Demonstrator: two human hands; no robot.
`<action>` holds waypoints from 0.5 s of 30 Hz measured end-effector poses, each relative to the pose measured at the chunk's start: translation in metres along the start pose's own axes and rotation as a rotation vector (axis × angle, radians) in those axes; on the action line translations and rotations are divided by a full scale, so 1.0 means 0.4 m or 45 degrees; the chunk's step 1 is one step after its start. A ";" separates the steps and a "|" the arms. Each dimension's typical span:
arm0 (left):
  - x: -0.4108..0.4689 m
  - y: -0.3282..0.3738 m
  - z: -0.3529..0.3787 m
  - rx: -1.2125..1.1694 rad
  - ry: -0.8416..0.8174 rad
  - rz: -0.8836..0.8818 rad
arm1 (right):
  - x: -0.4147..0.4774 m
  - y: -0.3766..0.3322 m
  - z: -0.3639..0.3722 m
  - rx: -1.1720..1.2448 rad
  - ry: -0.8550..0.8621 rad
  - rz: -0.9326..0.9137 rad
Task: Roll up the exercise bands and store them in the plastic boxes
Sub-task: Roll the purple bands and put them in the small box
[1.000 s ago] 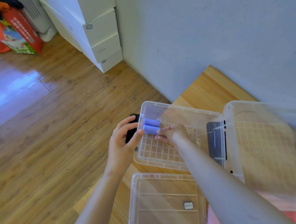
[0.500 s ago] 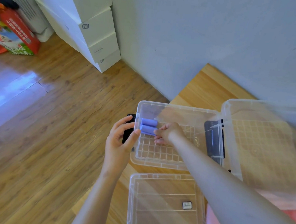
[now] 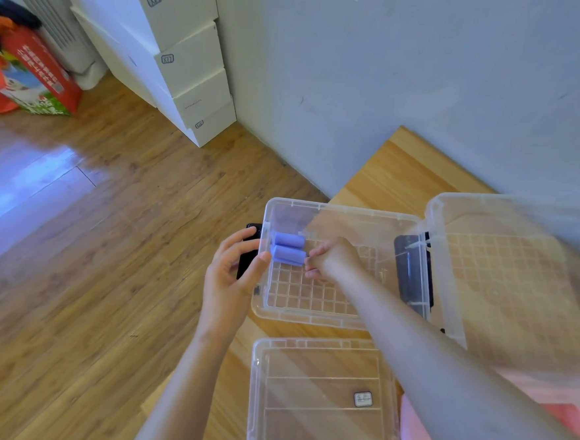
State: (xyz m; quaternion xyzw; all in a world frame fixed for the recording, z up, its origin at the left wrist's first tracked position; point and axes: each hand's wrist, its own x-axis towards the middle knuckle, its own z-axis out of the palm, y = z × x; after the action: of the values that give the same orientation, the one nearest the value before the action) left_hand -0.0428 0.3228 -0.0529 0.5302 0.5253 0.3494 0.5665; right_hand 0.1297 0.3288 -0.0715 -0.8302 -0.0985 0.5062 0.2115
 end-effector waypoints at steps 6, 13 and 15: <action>-0.005 0.020 -0.003 0.069 -0.016 -0.028 | -0.043 0.010 -0.024 -0.205 -0.040 -0.166; -0.042 0.075 0.001 0.208 0.023 0.094 | -0.132 0.021 -0.061 -0.427 -0.109 -0.444; -0.064 0.086 0.008 0.299 0.054 0.143 | -0.161 0.031 -0.072 -0.431 -0.118 -0.518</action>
State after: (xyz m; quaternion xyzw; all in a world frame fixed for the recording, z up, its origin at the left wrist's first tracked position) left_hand -0.0395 0.3043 -0.0141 0.6139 0.5437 0.3279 0.4690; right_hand 0.1244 0.2861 -0.0144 -0.7929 -0.3562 0.4670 0.1624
